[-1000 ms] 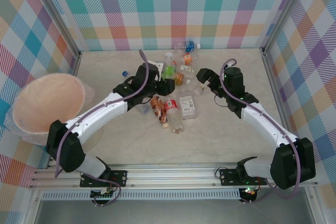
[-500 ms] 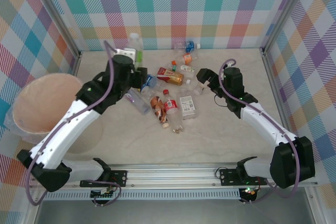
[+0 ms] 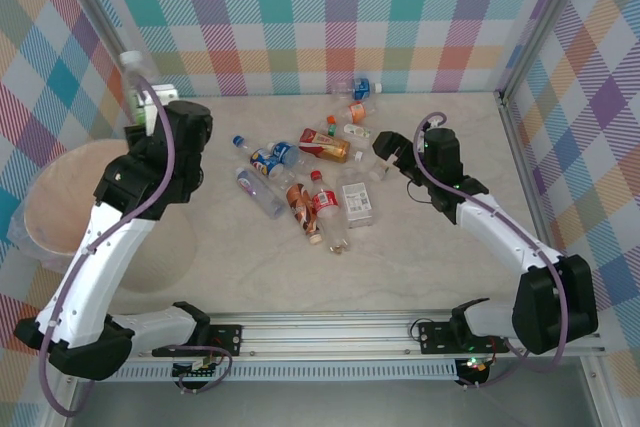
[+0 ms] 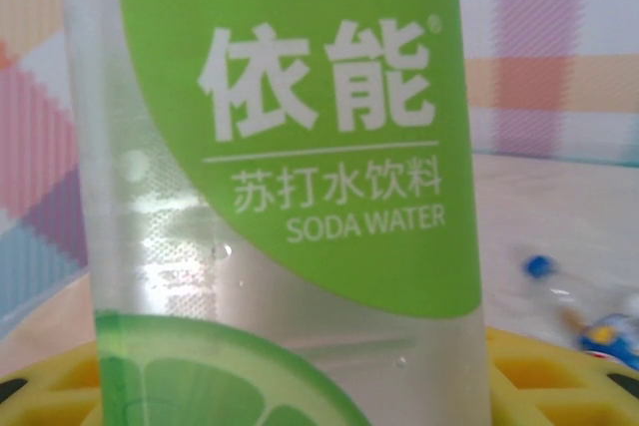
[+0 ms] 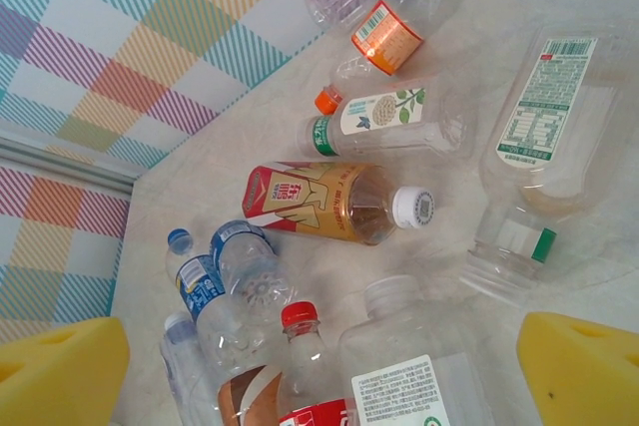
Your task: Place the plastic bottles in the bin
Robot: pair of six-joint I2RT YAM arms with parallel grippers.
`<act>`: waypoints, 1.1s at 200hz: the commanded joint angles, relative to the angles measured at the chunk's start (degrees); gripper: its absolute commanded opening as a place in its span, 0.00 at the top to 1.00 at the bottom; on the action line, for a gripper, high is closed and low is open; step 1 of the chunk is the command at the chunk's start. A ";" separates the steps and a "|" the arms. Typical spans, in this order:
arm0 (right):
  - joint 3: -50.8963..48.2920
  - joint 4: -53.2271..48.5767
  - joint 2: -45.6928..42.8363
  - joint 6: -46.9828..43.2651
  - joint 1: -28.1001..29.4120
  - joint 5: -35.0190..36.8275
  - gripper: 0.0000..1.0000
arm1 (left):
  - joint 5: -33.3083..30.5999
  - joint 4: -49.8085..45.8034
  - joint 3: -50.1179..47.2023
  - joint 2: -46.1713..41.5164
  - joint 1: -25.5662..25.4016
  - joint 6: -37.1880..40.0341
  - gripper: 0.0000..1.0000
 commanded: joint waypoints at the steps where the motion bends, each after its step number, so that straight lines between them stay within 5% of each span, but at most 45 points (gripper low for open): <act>1: 1.84 1.57 1.33 -0.29 -0.15 -1.74 0.00 | 0.87 -4.04 -0.28 -2.07 8.39 -2.32 0.46; 41: 3.00 1.10 3.37 0.57 -0.07 -4.27 0.00 | 8.35 -4.81 -3.35 -6.80 21.41 -5.54 0.46; 109: 6.10 -1.29 5.00 -0.77 -0.15 -6.79 0.00 | 42.11 -3.66 -16.44 -9.00 44.31 -10.66 0.45; 220: 5.13 -3.89 3.28 -1.80 -0.04 -5.90 0.00 | 47.44 -2.06 -24.83 -7.89 48.65 -16.69 0.34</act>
